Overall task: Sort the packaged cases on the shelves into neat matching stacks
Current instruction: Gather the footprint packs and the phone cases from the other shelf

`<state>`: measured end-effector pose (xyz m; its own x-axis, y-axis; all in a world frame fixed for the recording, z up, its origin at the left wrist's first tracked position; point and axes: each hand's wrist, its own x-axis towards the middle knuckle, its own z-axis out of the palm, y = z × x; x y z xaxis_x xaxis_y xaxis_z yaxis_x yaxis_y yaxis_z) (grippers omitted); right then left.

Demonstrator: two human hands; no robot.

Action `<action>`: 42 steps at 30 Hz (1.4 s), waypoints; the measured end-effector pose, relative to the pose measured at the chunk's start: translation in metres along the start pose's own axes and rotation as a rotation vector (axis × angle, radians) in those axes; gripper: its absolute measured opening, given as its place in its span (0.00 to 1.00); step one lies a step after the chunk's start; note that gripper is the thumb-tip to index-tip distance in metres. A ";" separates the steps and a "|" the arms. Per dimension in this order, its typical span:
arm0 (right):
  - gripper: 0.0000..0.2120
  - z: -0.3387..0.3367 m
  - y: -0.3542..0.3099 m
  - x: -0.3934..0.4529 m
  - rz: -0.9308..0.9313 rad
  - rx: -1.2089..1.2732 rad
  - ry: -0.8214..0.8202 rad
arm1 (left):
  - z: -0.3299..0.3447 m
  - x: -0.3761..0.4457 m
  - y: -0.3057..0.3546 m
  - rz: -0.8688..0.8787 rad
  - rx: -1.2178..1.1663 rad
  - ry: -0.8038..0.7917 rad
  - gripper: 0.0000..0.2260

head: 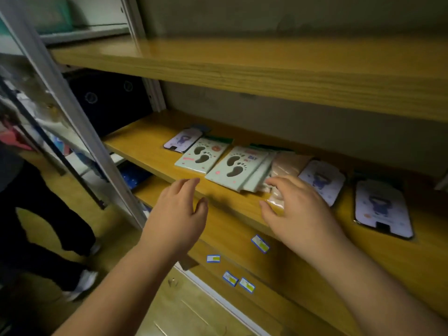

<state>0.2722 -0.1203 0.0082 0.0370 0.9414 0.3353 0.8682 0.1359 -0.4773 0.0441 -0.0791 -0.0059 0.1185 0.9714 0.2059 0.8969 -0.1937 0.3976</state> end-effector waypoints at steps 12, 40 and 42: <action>0.20 0.053 -0.042 0.061 0.177 -0.123 0.096 | 0.033 0.166 -0.062 -0.011 0.435 -0.231 0.46; 0.22 0.009 0.021 0.024 0.811 -0.353 0.216 | 0.026 0.149 -0.002 -0.009 -1.134 -0.599 0.09; 0.31 0.006 0.031 0.027 0.956 -0.312 0.173 | 0.032 0.142 0.010 0.000 -1.164 -0.631 0.10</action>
<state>0.2971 -0.0893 -0.0020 0.8316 0.5531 0.0493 0.5274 -0.7590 -0.3818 0.0831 0.0612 -0.0014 0.5791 0.8068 -0.1169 0.0477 0.1096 0.9928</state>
